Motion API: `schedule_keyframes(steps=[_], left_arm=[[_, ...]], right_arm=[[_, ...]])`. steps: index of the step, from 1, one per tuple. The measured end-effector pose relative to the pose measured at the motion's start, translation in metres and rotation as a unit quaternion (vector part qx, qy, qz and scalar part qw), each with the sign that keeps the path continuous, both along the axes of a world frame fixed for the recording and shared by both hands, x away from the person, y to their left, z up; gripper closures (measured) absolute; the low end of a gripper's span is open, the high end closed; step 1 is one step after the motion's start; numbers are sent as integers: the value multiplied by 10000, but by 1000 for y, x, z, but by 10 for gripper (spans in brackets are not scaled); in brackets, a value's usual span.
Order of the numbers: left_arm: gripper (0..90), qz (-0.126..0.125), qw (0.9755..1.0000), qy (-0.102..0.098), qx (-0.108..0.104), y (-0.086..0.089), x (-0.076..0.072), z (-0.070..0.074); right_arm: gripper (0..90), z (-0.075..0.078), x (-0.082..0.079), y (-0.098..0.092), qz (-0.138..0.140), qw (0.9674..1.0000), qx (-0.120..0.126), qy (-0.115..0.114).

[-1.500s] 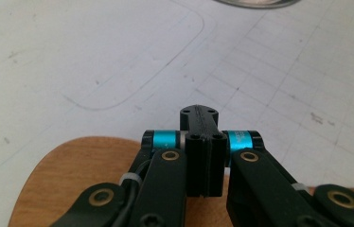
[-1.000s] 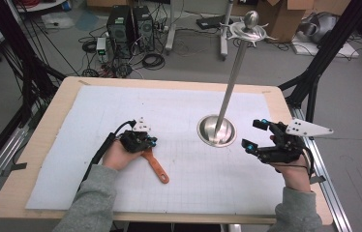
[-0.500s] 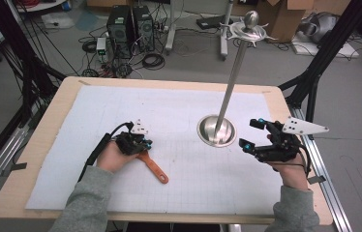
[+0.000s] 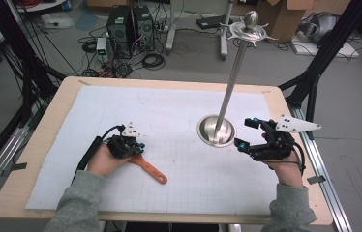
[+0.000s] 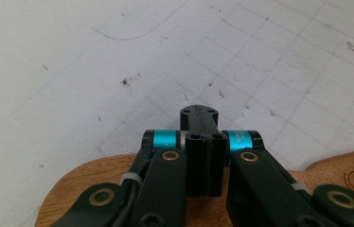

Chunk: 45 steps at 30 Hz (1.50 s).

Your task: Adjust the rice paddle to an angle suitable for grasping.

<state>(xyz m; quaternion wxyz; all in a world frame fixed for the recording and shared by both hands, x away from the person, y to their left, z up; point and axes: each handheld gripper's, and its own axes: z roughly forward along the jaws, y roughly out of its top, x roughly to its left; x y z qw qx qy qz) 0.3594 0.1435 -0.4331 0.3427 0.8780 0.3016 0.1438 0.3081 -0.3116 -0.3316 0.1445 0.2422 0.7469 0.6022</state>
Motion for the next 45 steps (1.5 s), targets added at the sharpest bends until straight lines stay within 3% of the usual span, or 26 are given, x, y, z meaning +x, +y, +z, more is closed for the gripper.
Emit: schedule_keyframes(steps=[13,23,29,34,45], left_arm=[[896,120,9994,107,-309,26,-14,-3],[895,252,9990,3,-369,42,-26,-5],[895,128,9982,-181,-552,44,-35,1],[895,60,9973,-222,-691,47,-47,6],[895,-311,9971,-194,-672,35,-71,4]], right_arm=[[138,-1,7,8,108,9999,21,37],[138,0,14,17,233,9997,28,17],[138,3,13,13,241,9996,111,-32],[138,3,13,11,206,9997,146,-9],[138,4,12,8,188,9996,186,-40]])
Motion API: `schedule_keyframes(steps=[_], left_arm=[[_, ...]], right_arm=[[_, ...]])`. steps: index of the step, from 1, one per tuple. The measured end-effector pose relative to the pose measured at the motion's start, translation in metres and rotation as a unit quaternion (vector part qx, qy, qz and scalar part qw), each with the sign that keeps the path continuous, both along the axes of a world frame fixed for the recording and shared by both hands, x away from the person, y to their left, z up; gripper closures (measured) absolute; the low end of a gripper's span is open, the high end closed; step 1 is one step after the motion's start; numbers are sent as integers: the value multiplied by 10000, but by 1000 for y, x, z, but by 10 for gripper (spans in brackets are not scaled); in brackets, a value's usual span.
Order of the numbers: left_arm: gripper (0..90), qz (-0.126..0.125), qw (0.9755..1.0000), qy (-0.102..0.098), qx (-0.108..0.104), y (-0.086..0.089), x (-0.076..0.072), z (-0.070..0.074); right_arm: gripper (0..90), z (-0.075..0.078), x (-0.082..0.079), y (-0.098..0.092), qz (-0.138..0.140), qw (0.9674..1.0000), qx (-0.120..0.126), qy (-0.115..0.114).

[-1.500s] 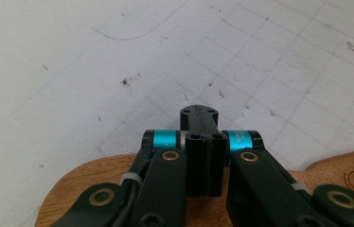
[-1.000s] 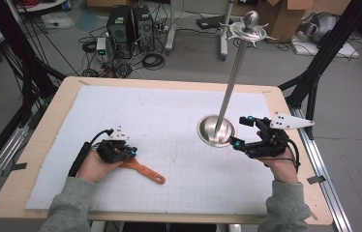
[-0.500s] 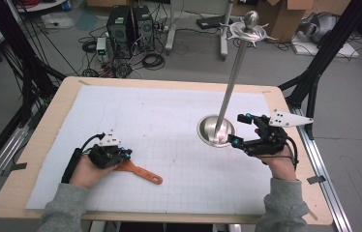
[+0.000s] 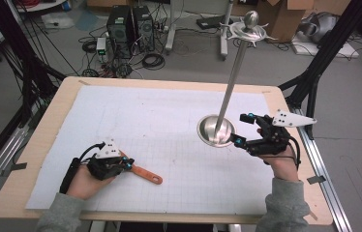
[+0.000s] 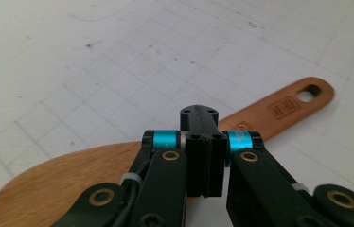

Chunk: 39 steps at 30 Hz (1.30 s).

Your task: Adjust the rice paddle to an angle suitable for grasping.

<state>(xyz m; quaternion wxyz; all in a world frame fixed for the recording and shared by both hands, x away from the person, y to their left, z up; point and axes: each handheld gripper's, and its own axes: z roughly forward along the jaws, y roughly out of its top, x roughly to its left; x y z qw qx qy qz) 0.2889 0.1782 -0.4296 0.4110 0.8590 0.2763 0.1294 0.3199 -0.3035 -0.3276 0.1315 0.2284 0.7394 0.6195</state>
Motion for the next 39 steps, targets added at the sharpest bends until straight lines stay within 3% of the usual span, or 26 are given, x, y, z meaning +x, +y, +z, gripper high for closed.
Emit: schedule_keyframes(steps=[3,5,10,16,30,39], left_arm=[[895,-86,9999,21,61,-3,-5,-4],[895,-107,9999,118,-37,-4,-7,-4],[895,-223,9997,57,-28,-8,-12,-1],[895,-352,9993,126,92,-11,-13,-5],[895,-402,9990,72,200,-22,-14,-8],[894,-366,9991,80,221,-26,-6,-11]], right_arm=[[138,0,1,0,-6,10000,-4,29],[138,-1,1,1,5,10000,-13,35],[138,-1,2,2,23,10000,-33,25],[138,-1,2,2,27,10000,-32,33],[138,-3,2,5,-1,9999,-116,8],[138,-5,1,4,-29,9998,-164,79]])
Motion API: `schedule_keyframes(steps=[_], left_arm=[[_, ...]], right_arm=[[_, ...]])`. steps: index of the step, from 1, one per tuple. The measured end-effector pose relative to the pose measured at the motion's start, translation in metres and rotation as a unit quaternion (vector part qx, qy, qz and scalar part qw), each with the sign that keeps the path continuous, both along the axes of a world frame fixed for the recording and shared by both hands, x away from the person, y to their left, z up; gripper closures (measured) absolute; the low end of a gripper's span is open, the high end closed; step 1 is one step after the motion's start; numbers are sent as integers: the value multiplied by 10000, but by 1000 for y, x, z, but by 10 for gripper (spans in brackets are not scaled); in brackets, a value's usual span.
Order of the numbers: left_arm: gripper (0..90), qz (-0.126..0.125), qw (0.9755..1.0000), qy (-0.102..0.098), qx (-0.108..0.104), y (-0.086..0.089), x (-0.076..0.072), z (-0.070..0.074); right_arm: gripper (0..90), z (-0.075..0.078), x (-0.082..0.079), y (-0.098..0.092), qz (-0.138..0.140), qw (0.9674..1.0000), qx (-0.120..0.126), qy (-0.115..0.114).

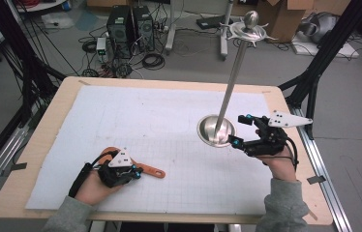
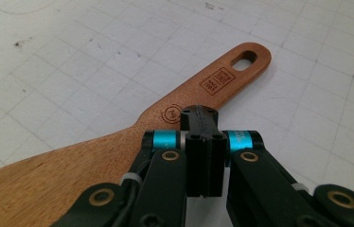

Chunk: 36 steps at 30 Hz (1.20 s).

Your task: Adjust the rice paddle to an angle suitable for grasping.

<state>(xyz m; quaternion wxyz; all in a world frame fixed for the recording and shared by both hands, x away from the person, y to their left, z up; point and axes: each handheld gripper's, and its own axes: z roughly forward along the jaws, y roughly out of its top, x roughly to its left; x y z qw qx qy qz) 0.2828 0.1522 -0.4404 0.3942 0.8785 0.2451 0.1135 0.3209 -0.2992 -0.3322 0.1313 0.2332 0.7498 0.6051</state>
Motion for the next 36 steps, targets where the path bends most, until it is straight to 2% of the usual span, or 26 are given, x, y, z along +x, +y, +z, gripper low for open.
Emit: schedule_keyframes(steps=[8,13,22,24,28,33,35,36], left_arm=[[894,119,9999,-16,-2,-5,11,0],[894,246,9996,-124,16,-8,16,-1],[894,617,9980,-112,29,-8,31,-1],[894,719,9974,-63,-80,-8,34,-2],[895,877,9960,-149,-60,-12,36,-3],[895,1050,9942,-173,-177,-11,42,-5],[894,1065,9940,-129,-225,-10,42,-5],[894,999,9944,-73,-337,-9,41,-3]], right_arm=[[138,-2,-4,-4,-72,9999,-75,27],[138,-2,-8,-9,-134,9999,-80,31],[138,-4,-12,-14,-203,9997,-112,47],[138,-4,-12,-14,-211,9997,-128,55],[138,-4,-12,-13,-193,9998,-68,27],[139,-4,-11,-8,-113,9999,-62,22],[139,-4,-9,-7,-106,9999,-62,41],[139,-5,-8,-6,-98,9999,-58,36]])
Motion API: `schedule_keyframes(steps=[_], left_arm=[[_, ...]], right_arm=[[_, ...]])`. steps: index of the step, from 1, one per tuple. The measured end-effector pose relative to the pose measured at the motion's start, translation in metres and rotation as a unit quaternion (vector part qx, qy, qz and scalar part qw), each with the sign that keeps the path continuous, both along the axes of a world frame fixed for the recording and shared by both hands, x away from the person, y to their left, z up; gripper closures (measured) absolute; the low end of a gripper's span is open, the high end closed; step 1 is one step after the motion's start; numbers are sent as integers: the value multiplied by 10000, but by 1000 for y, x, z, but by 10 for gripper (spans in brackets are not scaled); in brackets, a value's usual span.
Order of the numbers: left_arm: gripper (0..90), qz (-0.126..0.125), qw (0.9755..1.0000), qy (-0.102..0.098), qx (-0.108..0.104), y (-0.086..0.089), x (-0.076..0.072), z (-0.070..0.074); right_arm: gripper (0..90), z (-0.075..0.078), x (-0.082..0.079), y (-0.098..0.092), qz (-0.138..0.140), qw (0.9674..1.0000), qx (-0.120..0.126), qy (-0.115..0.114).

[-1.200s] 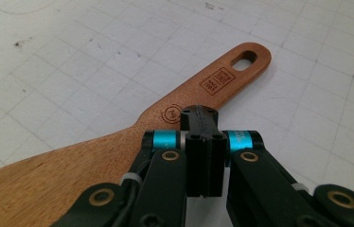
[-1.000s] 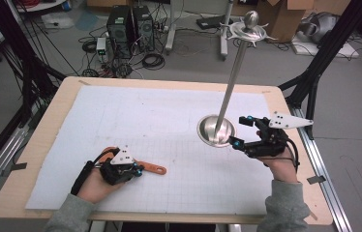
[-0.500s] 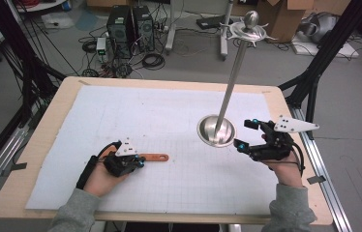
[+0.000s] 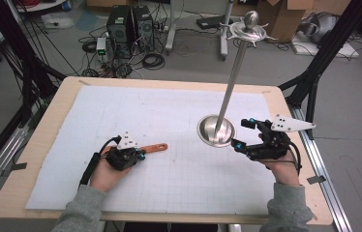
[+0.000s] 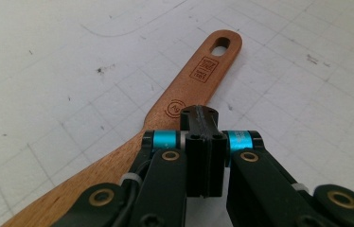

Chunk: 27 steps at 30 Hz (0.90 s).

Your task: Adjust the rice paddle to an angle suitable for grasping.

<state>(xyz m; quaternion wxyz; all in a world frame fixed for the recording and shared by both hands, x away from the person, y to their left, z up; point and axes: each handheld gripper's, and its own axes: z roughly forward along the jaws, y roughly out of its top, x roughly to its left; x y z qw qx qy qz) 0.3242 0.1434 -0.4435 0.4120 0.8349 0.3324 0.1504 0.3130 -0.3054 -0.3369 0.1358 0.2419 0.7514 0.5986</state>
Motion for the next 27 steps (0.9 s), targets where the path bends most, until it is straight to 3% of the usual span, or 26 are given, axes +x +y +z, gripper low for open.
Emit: schedule_keyframes(steps=[1,3,7,9,15,22,27], left_arm=[[895,-54,9999,-62,-83,2,-1,3],[894,80,9997,-179,-171,11,-2,11],[894,488,9981,-366,-58,33,3,17],[894,695,9969,-370,-51,44,6,16],[894,993,9943,-393,-56,65,17,11],[894,1247,9918,-294,-1,79,29,3],[894,1294,9912,-277,102,83,33,1]], right_arm=[[139,0,1,1,14,10000,-1,4],[139,0,1,2,39,10000,35,23],[139,0,3,3,87,9999,64,17],[139,0,3,5,101,9999,35,14],[139,1,3,9,174,9998,-11,14],[139,0,2,8,164,9999,-27,36],[139,0,1,8,163,9998,-35,48]])
